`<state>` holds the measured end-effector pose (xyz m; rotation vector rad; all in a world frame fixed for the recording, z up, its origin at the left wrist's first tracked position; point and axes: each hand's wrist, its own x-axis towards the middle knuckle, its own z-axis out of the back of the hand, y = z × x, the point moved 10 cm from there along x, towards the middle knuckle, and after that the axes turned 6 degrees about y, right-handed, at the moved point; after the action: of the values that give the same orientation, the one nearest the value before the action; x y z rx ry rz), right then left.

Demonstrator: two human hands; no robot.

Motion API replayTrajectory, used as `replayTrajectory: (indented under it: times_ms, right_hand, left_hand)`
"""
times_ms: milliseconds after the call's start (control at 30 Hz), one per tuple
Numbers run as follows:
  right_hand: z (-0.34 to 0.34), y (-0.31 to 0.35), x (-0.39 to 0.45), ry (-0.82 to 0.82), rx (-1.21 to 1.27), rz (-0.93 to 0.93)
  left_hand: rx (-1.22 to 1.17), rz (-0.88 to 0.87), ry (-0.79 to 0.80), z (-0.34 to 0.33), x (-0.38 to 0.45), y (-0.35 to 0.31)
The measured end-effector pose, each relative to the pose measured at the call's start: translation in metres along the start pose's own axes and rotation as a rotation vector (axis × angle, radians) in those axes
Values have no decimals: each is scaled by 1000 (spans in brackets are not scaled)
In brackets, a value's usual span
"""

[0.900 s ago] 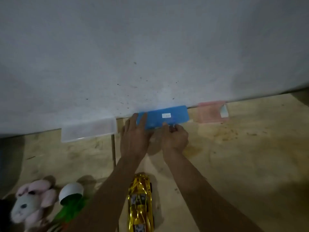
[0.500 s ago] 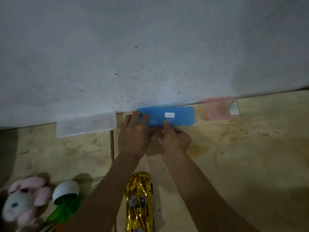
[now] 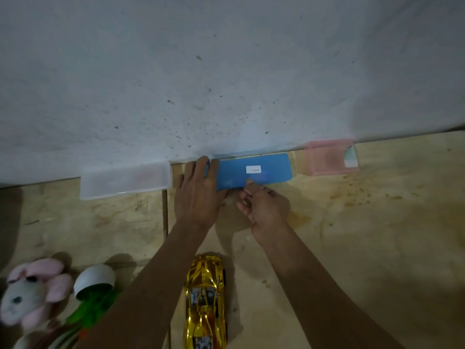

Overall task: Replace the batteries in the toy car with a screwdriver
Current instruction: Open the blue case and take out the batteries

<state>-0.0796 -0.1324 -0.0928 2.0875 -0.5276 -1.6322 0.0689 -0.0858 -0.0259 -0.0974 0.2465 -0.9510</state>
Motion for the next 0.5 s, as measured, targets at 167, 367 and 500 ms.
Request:
replayTrajectory:
  times_ms: [167,367,500]
  right_hand:
    - [1,-1,-3,5,6,-17]
    - [-1,13,-11,32,17,37]
    - [-5,39,-9,74,-92,126]
  left_hand:
    - [-63,4,-53,4,1,5]
    - [-140,42,-28,1,6,12]
    - [-194,46,-41,1,5,15]
